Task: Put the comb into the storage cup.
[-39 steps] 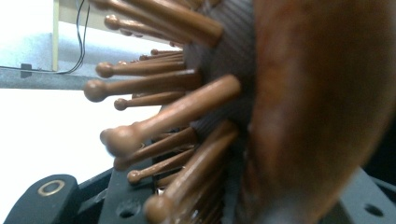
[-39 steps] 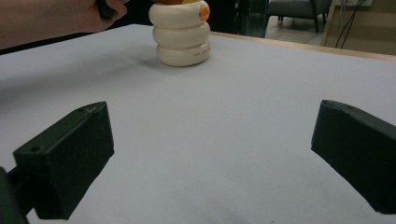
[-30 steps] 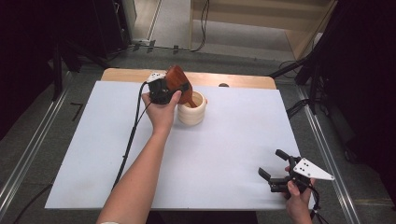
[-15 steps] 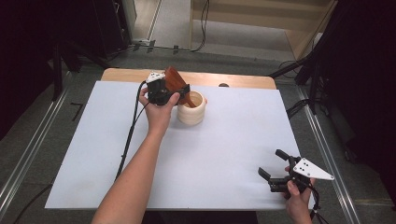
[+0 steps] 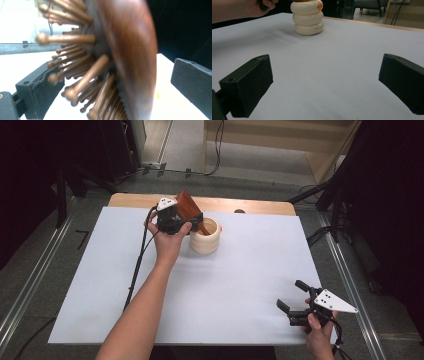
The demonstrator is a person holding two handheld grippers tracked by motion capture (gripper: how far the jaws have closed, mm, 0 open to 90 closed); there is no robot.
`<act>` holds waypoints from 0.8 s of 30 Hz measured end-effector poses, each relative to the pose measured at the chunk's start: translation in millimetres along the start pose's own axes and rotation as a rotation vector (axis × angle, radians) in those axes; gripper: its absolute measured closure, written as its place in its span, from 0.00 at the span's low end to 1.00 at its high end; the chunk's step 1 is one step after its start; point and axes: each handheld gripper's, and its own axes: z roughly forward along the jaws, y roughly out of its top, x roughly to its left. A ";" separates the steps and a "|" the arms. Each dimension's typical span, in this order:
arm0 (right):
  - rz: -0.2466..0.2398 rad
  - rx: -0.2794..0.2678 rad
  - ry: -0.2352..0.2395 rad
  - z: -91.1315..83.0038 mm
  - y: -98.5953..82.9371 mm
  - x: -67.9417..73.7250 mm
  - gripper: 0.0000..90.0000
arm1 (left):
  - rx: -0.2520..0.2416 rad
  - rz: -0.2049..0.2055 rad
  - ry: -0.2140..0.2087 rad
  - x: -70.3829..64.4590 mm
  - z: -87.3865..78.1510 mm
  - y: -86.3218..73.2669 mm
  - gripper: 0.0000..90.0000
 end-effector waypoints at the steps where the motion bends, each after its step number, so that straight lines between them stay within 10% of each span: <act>1: -0.001 0.000 0.000 0.0 0.0 0.0 0.00 | -0.001 0.001 -0.002 0.6 -0.9 -1.1 0.00; 24: -0.008 0.005 -0.004 1.4 0.2 0.9 0.00 | -0.010 0.069 -0.029 2.5 -36.8 -11.1 0.00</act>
